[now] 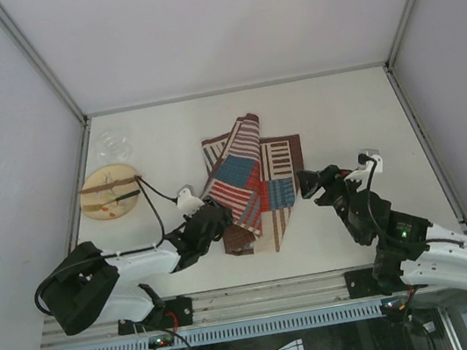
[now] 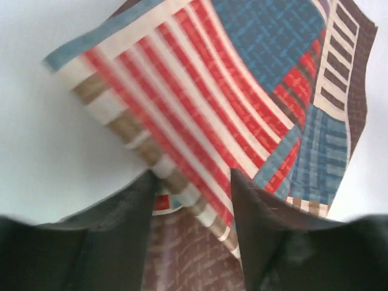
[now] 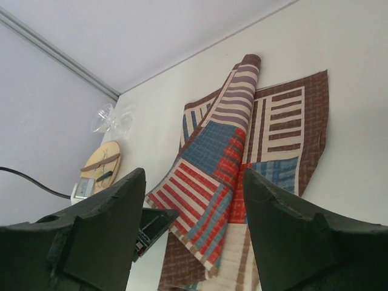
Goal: Set the dinner table for one person
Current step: Flatten out the napkin at the center of the board.
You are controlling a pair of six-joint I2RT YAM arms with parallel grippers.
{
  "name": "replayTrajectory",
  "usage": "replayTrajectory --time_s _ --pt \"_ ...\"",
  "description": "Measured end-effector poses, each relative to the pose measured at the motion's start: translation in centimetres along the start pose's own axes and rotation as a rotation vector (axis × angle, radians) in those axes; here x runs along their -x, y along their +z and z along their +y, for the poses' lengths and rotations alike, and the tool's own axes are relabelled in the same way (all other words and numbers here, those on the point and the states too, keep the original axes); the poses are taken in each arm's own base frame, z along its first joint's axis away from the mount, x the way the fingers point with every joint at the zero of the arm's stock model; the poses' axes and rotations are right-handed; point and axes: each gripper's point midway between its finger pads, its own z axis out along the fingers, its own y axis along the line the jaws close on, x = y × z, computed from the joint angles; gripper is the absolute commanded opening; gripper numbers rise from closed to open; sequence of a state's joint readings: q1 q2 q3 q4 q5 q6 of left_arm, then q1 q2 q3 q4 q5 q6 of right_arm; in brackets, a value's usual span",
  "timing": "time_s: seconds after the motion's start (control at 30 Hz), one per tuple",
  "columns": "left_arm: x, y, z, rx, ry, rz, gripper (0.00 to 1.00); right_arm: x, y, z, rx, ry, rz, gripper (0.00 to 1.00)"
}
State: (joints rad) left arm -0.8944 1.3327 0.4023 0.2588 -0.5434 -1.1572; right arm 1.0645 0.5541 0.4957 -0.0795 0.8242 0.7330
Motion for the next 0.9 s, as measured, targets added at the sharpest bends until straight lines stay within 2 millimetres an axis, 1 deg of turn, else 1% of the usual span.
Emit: replayTrajectory --time_s 0.03,0.1,0.13,0.2,0.3,0.43,0.47,0.5,0.53,0.63,0.7,0.77,0.9 --pt "-0.2 0.1 0.3 0.01 0.006 0.004 0.17 0.1 0.0 0.0 -0.001 0.002 -0.002 0.65" --pt "-0.7 0.3 0.7 0.023 0.006 0.021 0.03 0.4 -0.2 -0.1 0.001 0.012 -0.01 0.65" --pt "-1.0 0.4 0.8 0.026 0.011 0.031 0.0 0.5 -0.3 -0.1 0.002 0.016 -0.012 0.65" --pt "-1.3 0.6 0.8 0.033 0.017 0.042 0.0 0.8 -0.5 -0.3 0.005 0.026 -0.02 0.65" --pt "-1.3 0.8 0.2 0.029 0.016 0.045 0.0 1.2 -0.7 -0.4 0.009 0.04 -0.032 0.65" --pt "-1.2 0.9 -0.3 0.021 0.02 0.045 0.0 1.1 -0.7 -0.4 0.006 0.035 -0.028 0.65" --pt "-1.2 0.9 -0.4 0.022 0.026 0.046 0.02 0.9 -0.6 -0.4 0.004 0.03 -0.024 0.65" --pt "-1.1 0.9 -0.4 0.023 0.034 0.046 0.07 0.7 -0.5 -0.5 0.002 0.026 -0.019 0.65" --pt "-1.1 0.9 -0.5 0.026 0.048 0.047 0.15 0.4 -0.4 -0.5 -0.003 0.018 -0.01 0.65" --pt "-0.5 0.8 -1.1 0.025 0.09 0.043 0.5 -0.8 0.0 -0.6 -0.012 -0.004 0.019 0.65" --pt "0.1 0.6 -1.9 0.011 0.109 0.032 0.62 -1.7 0.1 -0.9 -0.016 -0.019 0.041 0.65" --pt "0.6 0.4 -2.6 -0.008 0.109 0.021 0.67 -2.3 0.2 -1.0 -0.018 -0.028 0.056 0.65" --pt "0.9 0.2 -2.6 -0.009 0.122 0.017 0.68 -2.7 0.3 -0.8 -0.009 -0.03 0.068 0.65"
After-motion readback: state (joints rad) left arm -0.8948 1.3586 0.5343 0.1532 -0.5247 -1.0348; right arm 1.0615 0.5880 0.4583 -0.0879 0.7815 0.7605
